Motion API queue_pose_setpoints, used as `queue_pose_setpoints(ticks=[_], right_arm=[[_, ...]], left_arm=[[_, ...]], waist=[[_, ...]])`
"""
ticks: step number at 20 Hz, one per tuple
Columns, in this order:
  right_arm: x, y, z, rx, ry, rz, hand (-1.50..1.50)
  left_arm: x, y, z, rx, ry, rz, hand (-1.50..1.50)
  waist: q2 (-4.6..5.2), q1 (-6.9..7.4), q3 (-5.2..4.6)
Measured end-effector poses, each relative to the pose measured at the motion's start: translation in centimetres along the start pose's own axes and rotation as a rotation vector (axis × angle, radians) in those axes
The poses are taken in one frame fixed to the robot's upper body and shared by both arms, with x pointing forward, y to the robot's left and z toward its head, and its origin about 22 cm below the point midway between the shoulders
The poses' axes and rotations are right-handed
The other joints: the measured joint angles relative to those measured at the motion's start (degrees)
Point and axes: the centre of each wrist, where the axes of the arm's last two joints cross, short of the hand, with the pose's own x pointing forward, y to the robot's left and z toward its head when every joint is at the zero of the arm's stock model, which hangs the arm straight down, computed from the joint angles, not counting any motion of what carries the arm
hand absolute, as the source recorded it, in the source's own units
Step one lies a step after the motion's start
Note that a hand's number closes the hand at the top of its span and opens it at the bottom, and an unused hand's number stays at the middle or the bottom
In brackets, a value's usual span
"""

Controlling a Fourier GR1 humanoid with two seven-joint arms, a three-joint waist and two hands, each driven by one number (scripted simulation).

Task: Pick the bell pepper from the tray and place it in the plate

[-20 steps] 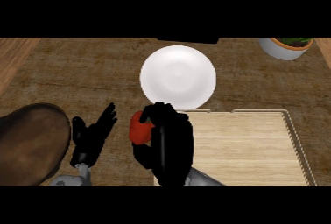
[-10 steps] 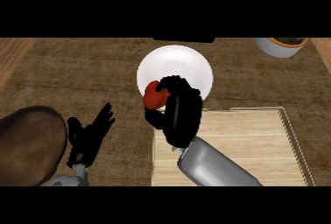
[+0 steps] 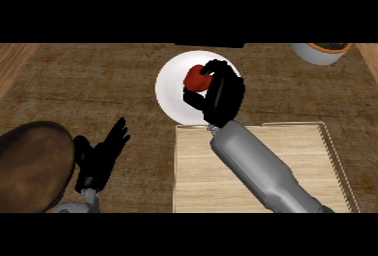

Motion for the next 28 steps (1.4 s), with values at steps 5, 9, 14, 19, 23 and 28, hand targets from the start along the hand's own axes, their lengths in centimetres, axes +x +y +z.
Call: queue_pose_setpoints(ticks=[5, 9, 14, 19, 23, 28], right_arm=[[-1.5, 1.3, -2.3, -0.029, 0.04, -0.002, 1.5], [-3.2, 2.0, -3.1, 0.044, 0.201, 0.063, -1.5], [-4.3, 2.3, -3.5, 0.165, 0.276, 0.088, -1.5], [-4.7, 2.1, -3.8, 0.211, 0.246, -0.014, -1.5], [-4.4, 1.5, -4.6, 0.163, 0.207, -0.148, -1.5], [-5.2, 0.6, -5.7, 0.106, 0.24, -0.294, -1.5]], left_arm=[[0.2, -0.3, 0.0, -0.003, -0.001, 0.001, 0.0], [0.5, -0.5, -0.2, -0.013, -0.005, -0.008, 0.0], [0.9, -0.8, -0.4, -0.025, -0.005, -0.007, 0.0], [0.9, -0.9, -0.5, -0.025, -0.015, -0.015, 0.0], [0.9, -1.2, -0.5, -0.025, -0.014, -0.011, 0.0], [0.4, -0.8, -0.2, -0.015, -0.007, 0.001, 0.0]], waist=[[0.24, 0.06, 0.01], [0.7, 0.56, 0.02], [1.15, 1.38, 0.11], [1.36, 1.49, 0.22], [1.29, 1.33, 0.26], [0.87, 0.48, 0.24]])
